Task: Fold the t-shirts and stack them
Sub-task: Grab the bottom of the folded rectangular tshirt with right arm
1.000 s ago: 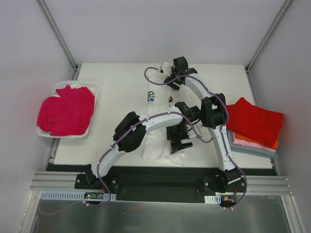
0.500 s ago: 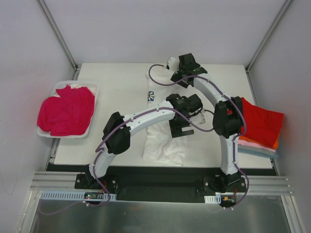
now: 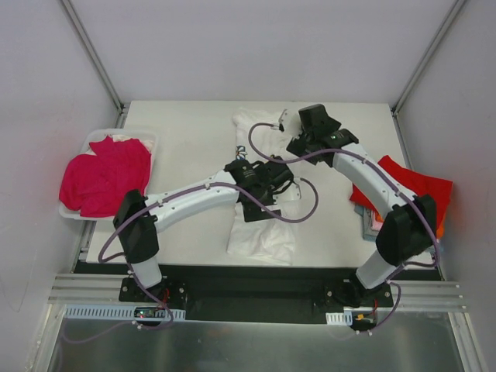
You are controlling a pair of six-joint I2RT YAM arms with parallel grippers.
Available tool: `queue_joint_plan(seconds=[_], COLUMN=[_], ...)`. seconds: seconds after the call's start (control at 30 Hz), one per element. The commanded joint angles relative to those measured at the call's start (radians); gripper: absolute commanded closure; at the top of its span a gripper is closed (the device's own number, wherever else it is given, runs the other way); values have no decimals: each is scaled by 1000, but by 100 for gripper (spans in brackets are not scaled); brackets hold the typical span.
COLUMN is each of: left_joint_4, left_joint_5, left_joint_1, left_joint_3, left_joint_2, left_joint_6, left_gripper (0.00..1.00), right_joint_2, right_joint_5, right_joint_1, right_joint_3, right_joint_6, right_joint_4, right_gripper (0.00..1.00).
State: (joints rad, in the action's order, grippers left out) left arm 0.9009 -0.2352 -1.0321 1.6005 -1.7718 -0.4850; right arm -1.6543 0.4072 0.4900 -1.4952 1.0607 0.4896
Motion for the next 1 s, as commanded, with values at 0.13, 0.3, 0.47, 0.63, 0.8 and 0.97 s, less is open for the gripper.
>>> queue_joint_plan(seconds=[0.13,0.3,0.47,0.63,0.8,0.97], left_joint_4=[-131,-148,-223,-264,-319,-338], left_joint_5=[22,53,126,164,234,303], left_joint_1=[53,64,112,141,210,218], left_joint_3=[-244,-365,-488,-528,-568,-593], left_joint_2=[325,400,446,410,376,354], left_joint_6=[-56,-27,-27,-26,-29,-35], left_gripper=[1,1,1,1,1,1], right_joint_2=[321,447,514,514,550,561], right_joint_5=[-51,-159,-168,-168,-203,-189], right_joint_1=[-1,27,61,140,205,294], right_joint_3=[182,312,443,527,587,621], right_joint_6=[-172,-284,-326,-344,-312,-271], right_joint_4=[237,317,303,281,256,256], right_gripper=[3,2,3,2,2,2])
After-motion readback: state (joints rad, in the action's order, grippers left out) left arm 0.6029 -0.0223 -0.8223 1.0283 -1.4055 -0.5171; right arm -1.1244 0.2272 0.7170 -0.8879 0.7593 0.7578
